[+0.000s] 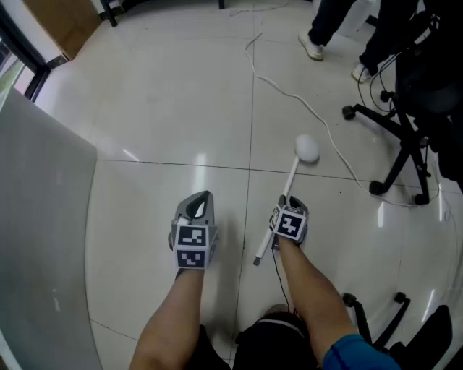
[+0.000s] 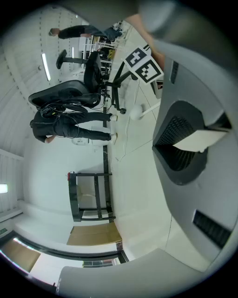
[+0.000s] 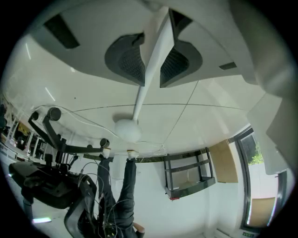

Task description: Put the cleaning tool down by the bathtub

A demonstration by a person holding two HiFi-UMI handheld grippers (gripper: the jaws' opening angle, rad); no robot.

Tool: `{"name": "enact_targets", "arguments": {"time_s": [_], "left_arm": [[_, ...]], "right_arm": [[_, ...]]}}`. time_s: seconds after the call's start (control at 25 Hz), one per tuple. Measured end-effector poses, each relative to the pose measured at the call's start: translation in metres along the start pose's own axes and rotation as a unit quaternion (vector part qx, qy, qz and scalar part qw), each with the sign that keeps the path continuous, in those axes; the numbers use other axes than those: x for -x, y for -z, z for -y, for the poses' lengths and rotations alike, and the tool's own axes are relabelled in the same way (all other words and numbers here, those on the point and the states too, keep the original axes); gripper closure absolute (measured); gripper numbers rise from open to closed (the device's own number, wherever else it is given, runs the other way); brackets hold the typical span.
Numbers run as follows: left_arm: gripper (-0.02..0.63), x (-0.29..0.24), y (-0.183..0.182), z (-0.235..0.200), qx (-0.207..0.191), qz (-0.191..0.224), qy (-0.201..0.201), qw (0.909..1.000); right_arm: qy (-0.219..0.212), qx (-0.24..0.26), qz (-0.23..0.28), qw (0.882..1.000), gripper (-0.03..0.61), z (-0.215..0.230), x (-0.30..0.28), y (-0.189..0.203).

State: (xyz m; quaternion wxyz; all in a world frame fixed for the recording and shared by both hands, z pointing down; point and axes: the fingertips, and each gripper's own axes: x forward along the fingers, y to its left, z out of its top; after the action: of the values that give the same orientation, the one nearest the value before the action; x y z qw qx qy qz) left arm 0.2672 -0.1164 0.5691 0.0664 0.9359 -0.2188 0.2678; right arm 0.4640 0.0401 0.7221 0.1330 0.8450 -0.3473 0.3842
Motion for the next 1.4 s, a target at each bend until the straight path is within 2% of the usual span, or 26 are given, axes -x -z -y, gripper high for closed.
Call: {"name": "enact_targets", "arguments": {"time_s": [0.24, 0.4, 0.52, 0.6, 0.68, 0.76, 0.88, 1.16, 1.28, 1.4], "left_arm": [[0.617, 0.009, -0.009, 0.013, -0.021, 0.007, 0.019, 0.9996], [0.617, 0.016, -0.017, 0.010, -0.032, 0.016, 0.019, 0.9992], [0.617, 0.019, -0.018, 0.004, -0.031, 0.017, 0.015, 0.9993], [0.617, 0.022, -0.019, 0.002, -0.028, 0.018, 0.012, 0.9994], [0.617, 0.024, -0.021, 0.001, -0.025, 0.023, 0.010, 0.9994], [0.617, 0.024, -0.026, 0.003, -0.022, 0.030, 0.011, 0.9992], [0.617, 0.024, -0.034, 0.011, -0.025, 0.039, 0.021, 0.9987], [0.617, 0.032, -0.057, 0.027, -0.031, 0.072, 0.039, 0.9961], [0.618, 0.043, -0.073, 0.026, -0.024, 0.095, 0.037, 0.9945], [0.618, 0.059, -0.091, 0.019, -0.026, 0.119, 0.029, 0.9922]], "right_arm": [[0.024, 0.023, -0.061, 0.998, 0.446, 0.006, -0.021, 0.034], [0.014, -0.010, -0.089, 0.996, 0.434, -0.001, -0.034, 0.048], [0.027, -0.023, -0.084, 0.996, 0.431, 0.001, -0.033, 0.046], [0.027, -0.050, -0.082, 0.995, 0.451, 0.008, -0.032, 0.045], [0.013, -0.074, -0.089, 0.993, 0.471, 0.011, -0.030, 0.047], [-0.002, -0.069, -0.087, 0.994, 0.472, 0.010, -0.024, 0.045], [-0.019, -0.078, -0.062, 0.995, 0.474, 0.009, -0.005, 0.032], [-0.057, -0.095, 0.025, 0.994, 0.474, 0.008, 0.053, -0.034], [-0.071, -0.088, 0.084, 0.990, 0.476, 0.003, 0.089, -0.080], [-0.096, -0.060, 0.160, 0.981, 0.476, -0.013, 0.145, -0.131]]}}
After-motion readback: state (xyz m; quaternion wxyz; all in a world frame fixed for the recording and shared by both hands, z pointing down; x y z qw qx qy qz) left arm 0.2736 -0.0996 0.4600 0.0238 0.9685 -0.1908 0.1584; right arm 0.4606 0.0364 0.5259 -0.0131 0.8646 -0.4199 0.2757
